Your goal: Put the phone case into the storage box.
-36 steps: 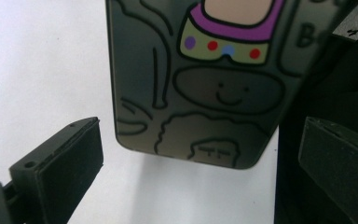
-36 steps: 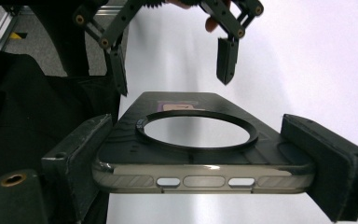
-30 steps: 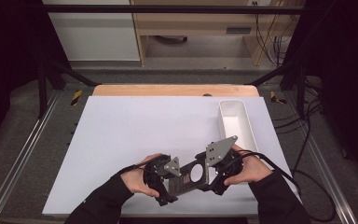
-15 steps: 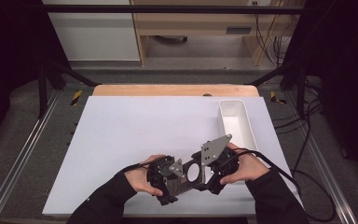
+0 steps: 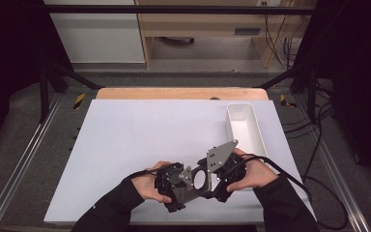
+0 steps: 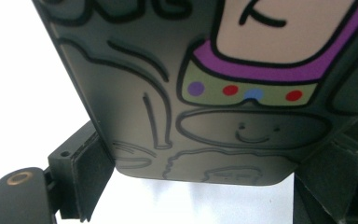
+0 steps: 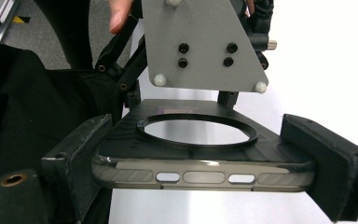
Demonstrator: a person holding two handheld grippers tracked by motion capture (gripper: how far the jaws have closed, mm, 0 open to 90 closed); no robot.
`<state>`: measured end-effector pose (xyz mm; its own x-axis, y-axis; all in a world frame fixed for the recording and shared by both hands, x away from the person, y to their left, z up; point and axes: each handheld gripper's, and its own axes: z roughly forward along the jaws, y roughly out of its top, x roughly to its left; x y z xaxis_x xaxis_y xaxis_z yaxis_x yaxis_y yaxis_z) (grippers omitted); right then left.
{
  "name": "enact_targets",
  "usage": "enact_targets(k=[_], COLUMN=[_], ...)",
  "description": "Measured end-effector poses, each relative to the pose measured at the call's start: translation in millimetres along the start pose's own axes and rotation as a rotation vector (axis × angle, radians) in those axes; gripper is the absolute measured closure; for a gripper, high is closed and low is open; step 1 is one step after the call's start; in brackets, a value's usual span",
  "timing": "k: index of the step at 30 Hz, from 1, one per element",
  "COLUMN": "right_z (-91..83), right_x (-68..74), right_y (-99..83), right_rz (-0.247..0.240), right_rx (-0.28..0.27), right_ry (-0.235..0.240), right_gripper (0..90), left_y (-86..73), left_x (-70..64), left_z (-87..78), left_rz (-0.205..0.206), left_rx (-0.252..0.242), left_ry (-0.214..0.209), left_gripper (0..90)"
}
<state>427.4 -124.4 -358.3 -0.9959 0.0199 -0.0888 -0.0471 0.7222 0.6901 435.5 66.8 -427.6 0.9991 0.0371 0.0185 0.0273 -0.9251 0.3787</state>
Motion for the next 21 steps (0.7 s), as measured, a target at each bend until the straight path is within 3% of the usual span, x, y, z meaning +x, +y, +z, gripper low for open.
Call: enact_targets(k=[13,21], right_z=[-2.7,-8.9], right_x=[0.6,1.5], right_y=[0.3,2.1], right_rz=[0.001,0.002], right_rx=[-0.024,-0.112], right_ry=[-0.020,-0.077], right_gripper=[10.9,3.0], left_y=[-2.6,-7.6], left_x=[-0.9,1.1], left_z=[-1.8,-5.1], left_rz=[-0.007,-0.031], left_rx=[-0.065,-0.106], left_ry=[0.017,0.018], left_gripper=[11.7,11.7])
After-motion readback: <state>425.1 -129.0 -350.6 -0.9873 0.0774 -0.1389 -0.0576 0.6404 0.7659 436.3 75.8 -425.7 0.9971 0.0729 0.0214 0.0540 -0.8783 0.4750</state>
